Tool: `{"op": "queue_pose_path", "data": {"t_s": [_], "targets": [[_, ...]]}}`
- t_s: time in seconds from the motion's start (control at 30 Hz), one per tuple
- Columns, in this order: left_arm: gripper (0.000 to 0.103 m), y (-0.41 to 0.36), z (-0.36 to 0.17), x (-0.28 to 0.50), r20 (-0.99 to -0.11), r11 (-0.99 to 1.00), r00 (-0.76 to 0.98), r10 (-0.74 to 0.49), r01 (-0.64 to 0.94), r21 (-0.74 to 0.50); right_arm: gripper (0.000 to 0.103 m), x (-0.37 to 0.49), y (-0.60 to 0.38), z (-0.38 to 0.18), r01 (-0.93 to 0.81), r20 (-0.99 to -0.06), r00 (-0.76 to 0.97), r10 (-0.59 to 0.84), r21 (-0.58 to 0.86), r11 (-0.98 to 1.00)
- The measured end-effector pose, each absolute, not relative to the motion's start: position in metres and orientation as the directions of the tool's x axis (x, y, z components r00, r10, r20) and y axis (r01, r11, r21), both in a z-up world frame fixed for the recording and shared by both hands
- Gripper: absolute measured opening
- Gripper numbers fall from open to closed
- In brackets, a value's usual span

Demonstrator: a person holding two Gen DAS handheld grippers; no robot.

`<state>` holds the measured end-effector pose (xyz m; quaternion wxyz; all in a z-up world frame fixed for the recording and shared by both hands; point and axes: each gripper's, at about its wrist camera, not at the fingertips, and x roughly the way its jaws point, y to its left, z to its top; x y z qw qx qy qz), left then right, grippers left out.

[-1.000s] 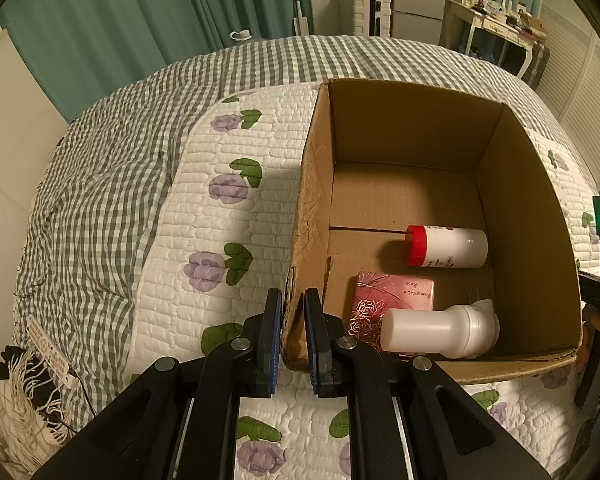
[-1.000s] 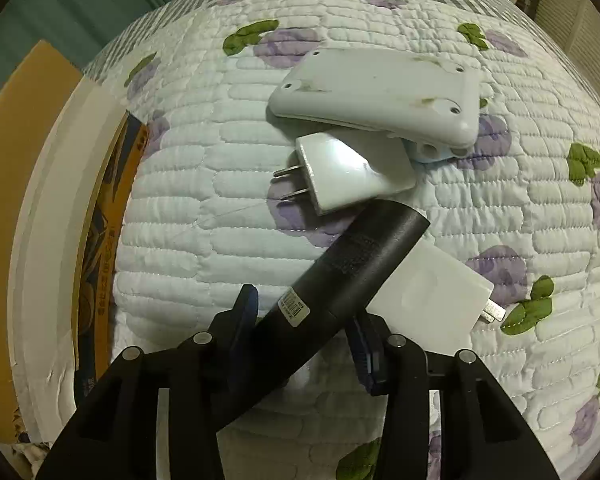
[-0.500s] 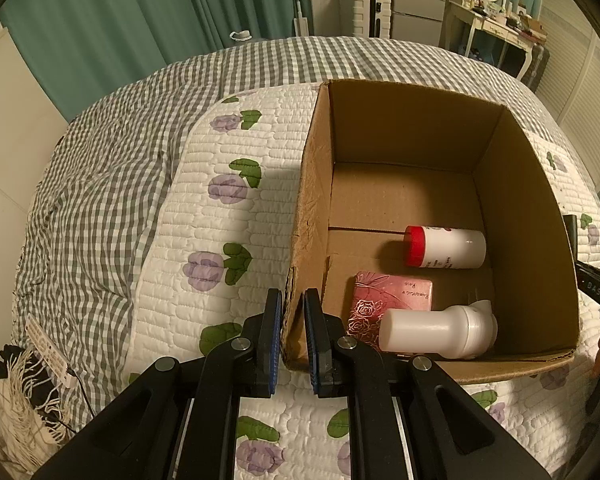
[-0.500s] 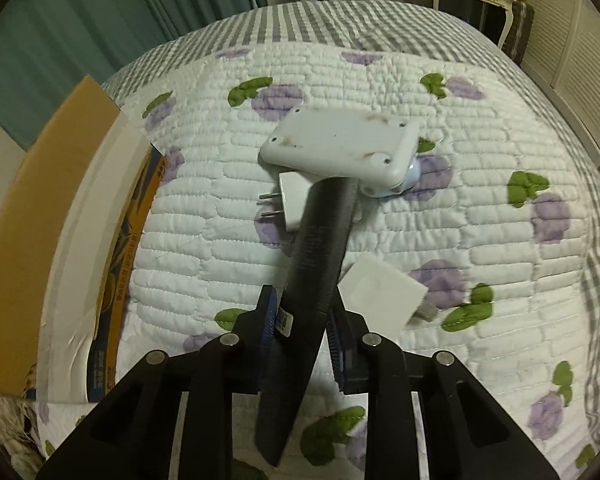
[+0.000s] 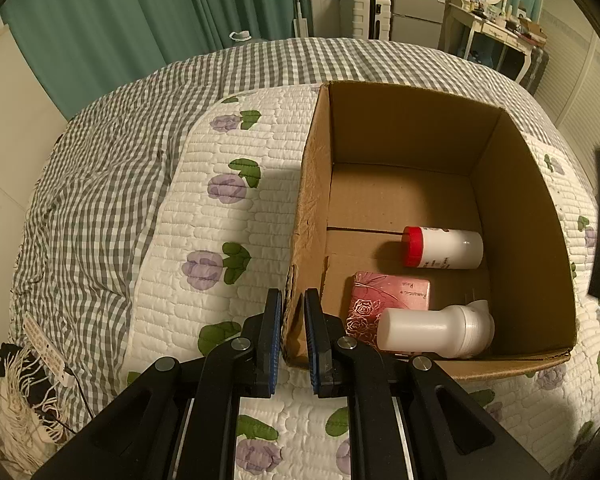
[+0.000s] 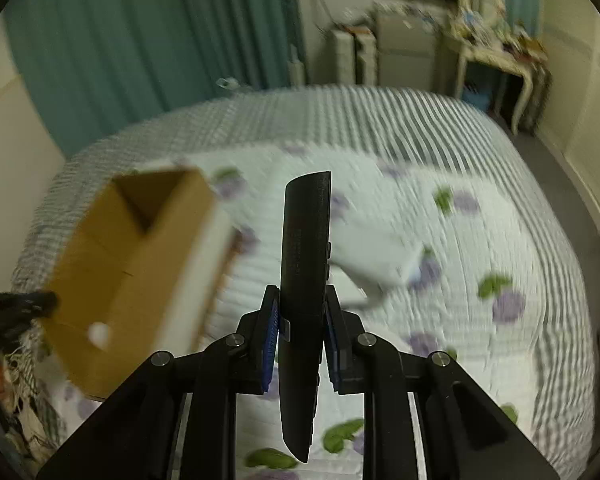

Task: Organize rigid objects
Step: 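Carry the black remote into the box and release it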

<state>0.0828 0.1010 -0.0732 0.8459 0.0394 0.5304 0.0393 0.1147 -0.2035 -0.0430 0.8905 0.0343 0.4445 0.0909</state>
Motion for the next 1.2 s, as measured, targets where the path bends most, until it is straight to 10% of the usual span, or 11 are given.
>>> {"op": "queue_pose_path", "data": {"t_s": [0.4,1.2], "targets": [[0.011,0.101,-0.073,0.083,-0.894,0.994,0.434,0.109,-0.024,0.109,0.02,0.103,-0.089,0.041,-0.423,-0.693,0.621,0.366,0.097,0.901],[0.011,0.101,-0.073,0.083,-0.895,0.995,0.436,0.099,-0.021,0.1,0.02,0.125,-0.023,-0.069,-0.474,-0.852,0.426,0.305,0.077,0.877]]}}
